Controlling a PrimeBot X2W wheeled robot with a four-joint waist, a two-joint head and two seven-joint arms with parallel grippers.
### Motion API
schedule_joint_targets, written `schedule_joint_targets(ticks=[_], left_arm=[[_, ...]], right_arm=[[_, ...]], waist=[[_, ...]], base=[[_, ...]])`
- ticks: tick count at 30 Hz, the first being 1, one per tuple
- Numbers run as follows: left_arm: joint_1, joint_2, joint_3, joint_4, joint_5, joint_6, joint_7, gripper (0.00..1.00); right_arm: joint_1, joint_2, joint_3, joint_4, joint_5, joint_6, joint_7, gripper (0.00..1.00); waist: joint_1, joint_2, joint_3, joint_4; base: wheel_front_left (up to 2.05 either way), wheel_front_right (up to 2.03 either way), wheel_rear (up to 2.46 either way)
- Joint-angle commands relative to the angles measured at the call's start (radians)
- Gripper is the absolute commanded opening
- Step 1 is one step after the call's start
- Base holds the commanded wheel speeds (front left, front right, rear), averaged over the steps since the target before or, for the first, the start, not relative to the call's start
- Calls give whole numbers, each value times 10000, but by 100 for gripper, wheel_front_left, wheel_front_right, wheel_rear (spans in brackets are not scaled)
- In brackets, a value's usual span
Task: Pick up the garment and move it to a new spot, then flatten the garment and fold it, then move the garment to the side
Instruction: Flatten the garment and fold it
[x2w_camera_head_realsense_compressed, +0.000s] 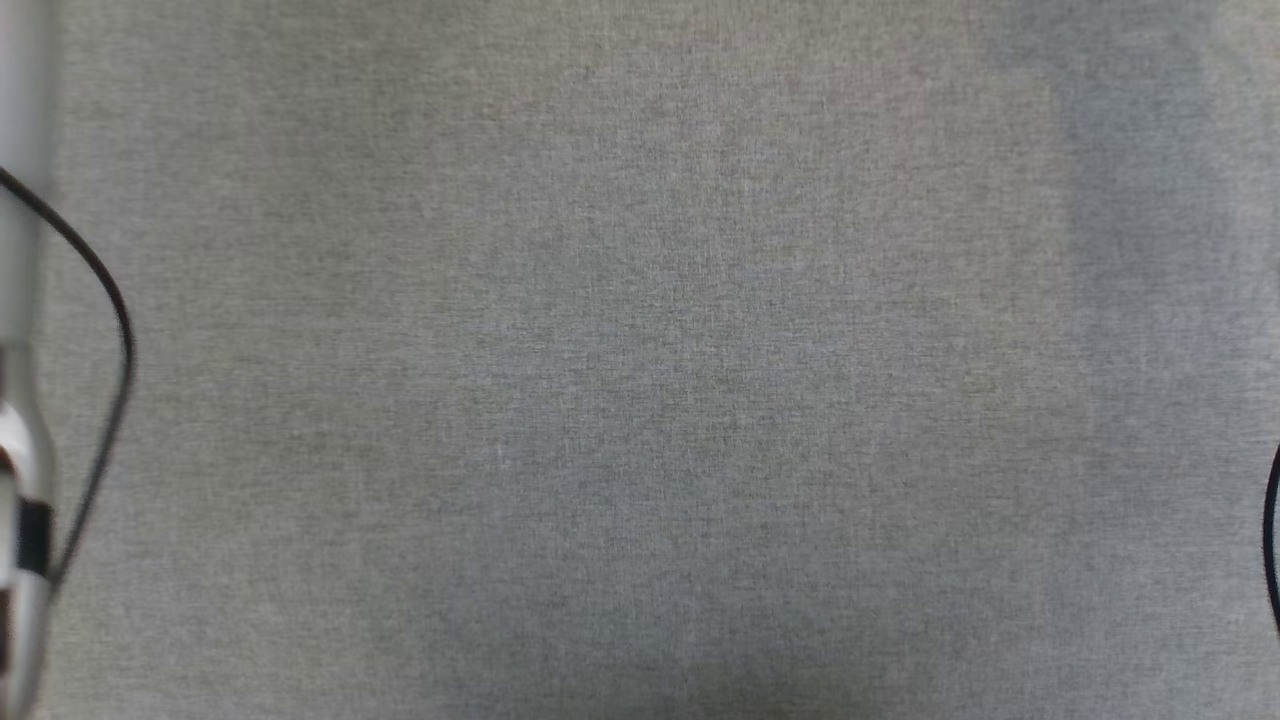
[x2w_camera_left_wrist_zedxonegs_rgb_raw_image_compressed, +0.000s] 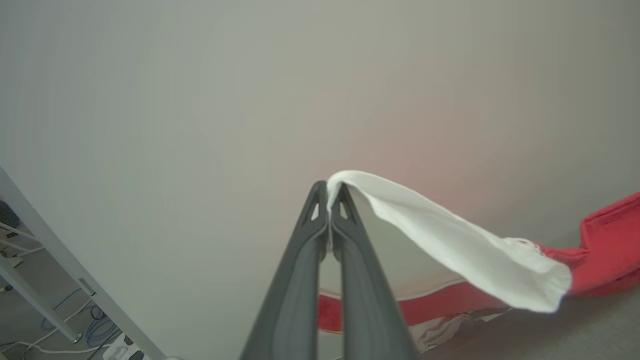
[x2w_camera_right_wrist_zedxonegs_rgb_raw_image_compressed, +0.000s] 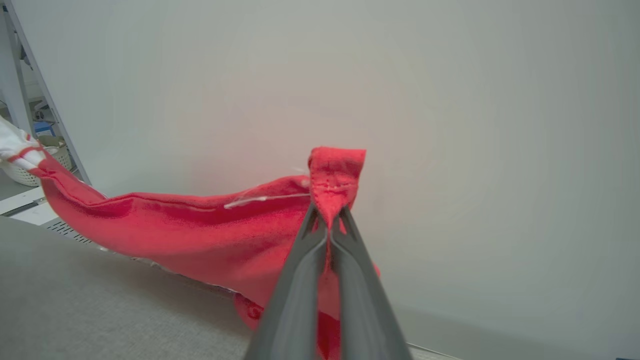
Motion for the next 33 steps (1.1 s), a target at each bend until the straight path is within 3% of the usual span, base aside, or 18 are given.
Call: schedule_joint_targets(ticks=[1, 8, 17, 28, 33], left_arm=[[863, -85, 52, -227, -141, 84, -56, 0], [4384, -118, -114, -1532, -354, 401, -57, 0], [8258, 445, -189, -3052, -1021, 1068, 675, 0], [12035, 1561, 252, -5601, -1891, 2128, 1709, 0], [12983, 1804, -132, -6563, -1949, 2162, 2294, 0]], right_arm=[[594, -28, 215, -145, 220, -9, -83, 0], [3097, -361, 895, -688, 1123, -9, -101, 0], [5869, -934, 2220, -1017, 2711, -9, -38, 0], [7324, -1268, 3058, -1336, 4036, -9, -67, 0], [7852, -1368, 3113, -1129, 4472, -9, -50, 0]], waist=[[0, 0, -802, 205], [0, 0, -2177, 402], [0, 0, -3665, 467], [0, 0, -4660, 635], [0, 0, -5020, 786]], base=[[0, 0, 0], [0, 0, 0], [0, 0, 0], [0, 0, 0], [0, 0, 0]])
